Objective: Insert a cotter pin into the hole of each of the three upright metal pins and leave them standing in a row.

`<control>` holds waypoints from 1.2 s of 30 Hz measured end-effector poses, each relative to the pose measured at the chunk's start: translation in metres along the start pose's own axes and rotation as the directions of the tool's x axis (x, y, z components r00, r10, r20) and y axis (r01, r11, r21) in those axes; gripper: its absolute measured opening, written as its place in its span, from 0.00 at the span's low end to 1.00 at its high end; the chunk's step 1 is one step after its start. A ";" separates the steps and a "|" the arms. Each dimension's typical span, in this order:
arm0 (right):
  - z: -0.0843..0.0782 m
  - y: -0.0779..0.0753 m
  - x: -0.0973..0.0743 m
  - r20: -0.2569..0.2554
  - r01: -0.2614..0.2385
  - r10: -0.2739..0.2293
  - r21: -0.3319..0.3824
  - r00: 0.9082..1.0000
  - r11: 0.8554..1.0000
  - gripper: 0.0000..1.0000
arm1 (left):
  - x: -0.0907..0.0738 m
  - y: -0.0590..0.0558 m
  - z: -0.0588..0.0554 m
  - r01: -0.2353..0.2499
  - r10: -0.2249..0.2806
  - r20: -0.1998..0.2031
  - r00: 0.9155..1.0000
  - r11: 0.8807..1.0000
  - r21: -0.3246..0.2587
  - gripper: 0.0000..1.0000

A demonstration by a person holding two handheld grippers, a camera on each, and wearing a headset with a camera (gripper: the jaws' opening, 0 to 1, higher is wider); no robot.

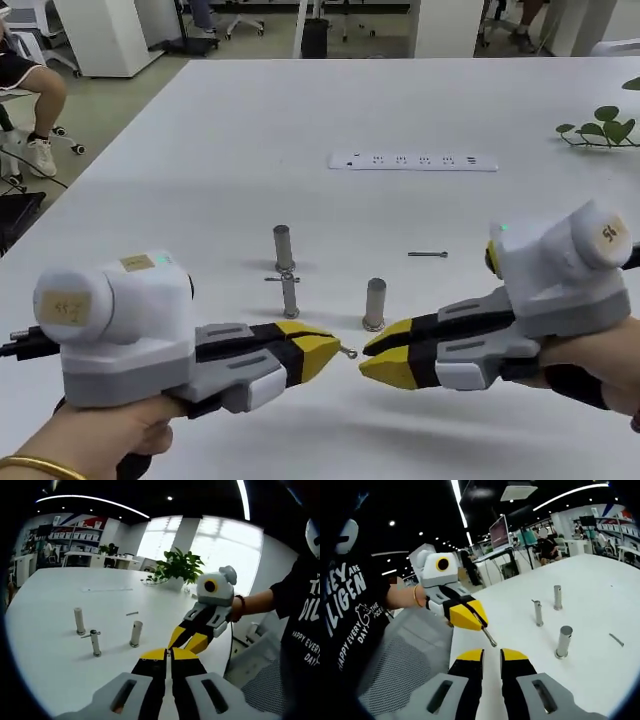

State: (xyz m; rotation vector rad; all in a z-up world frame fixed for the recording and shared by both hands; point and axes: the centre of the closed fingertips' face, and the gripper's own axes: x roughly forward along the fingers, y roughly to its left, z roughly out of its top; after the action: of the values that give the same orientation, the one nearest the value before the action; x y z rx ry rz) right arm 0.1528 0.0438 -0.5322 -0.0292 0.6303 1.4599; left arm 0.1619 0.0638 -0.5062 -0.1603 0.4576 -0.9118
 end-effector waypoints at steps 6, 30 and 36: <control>-0.005 0.014 0.003 -0.014 -0.055 0.055 0.012 0.998 0.998 0.09 | 0.000 -0.016 0.001 0.089 -0.089 0.004 0.996 0.996 0.023 0.00; -0.007 0.032 0.000 -0.106 -0.108 0.090 -0.171 0.990 0.979 0.00 | -0.001 -0.034 -0.006 0.172 -0.171 -0.019 0.985 0.985 0.032 0.00; -0.015 0.035 0.001 -0.201 -0.119 0.074 -0.221 0.977 0.968 0.00 | 0.000 -0.034 -0.014 0.156 -0.153 -0.052 0.987 0.986 0.065 0.02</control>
State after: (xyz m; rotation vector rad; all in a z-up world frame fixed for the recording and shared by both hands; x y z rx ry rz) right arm 0.1144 0.0433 -0.5328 -0.3297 0.6197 1.6327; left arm 0.1316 0.0442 -0.5075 -0.1127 0.4616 -1.0844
